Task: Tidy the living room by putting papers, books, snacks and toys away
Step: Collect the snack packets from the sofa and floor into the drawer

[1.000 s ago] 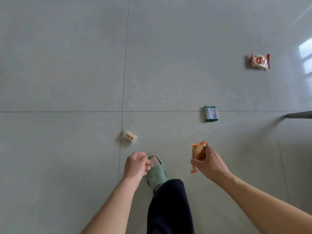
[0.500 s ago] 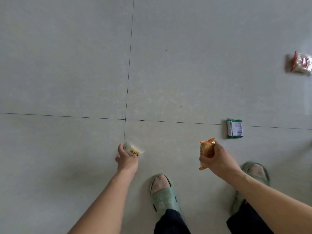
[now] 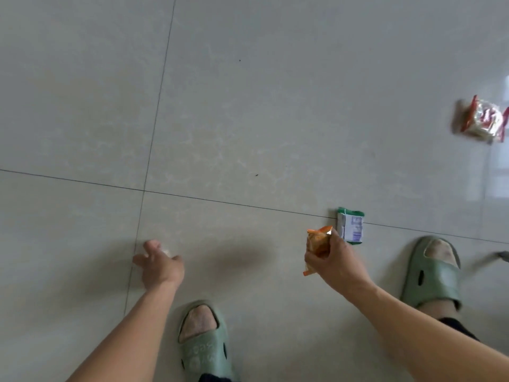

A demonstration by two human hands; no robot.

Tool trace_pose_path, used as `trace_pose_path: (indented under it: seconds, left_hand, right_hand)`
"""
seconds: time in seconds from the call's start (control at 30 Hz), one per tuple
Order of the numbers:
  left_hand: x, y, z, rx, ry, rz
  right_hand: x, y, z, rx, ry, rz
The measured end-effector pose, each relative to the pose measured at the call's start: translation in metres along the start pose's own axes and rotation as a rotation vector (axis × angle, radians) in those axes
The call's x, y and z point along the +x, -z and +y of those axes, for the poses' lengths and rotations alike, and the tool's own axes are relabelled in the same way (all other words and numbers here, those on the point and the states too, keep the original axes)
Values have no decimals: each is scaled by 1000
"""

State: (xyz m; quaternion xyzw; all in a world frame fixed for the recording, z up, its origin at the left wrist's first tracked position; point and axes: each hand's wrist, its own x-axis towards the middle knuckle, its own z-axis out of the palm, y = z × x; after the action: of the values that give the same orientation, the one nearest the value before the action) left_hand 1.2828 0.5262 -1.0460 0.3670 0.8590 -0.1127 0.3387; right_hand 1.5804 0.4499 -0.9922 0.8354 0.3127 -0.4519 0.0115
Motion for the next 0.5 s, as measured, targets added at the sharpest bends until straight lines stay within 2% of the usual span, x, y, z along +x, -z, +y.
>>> trace_pose_path:
  seconds: [0.2,0.3,0.5]
  left_hand:
    - [-81,-49,67,-159,-141,-75]
    - [-116,-79,112,-245,-142,-137]
    - [-183,-140,187,-249,-262,-259]
  right_hand:
    - [13,48,38,2,-69,84]
    - [22,73,57,6,-79,101]
    - [46,126,92,-11,-62,93]
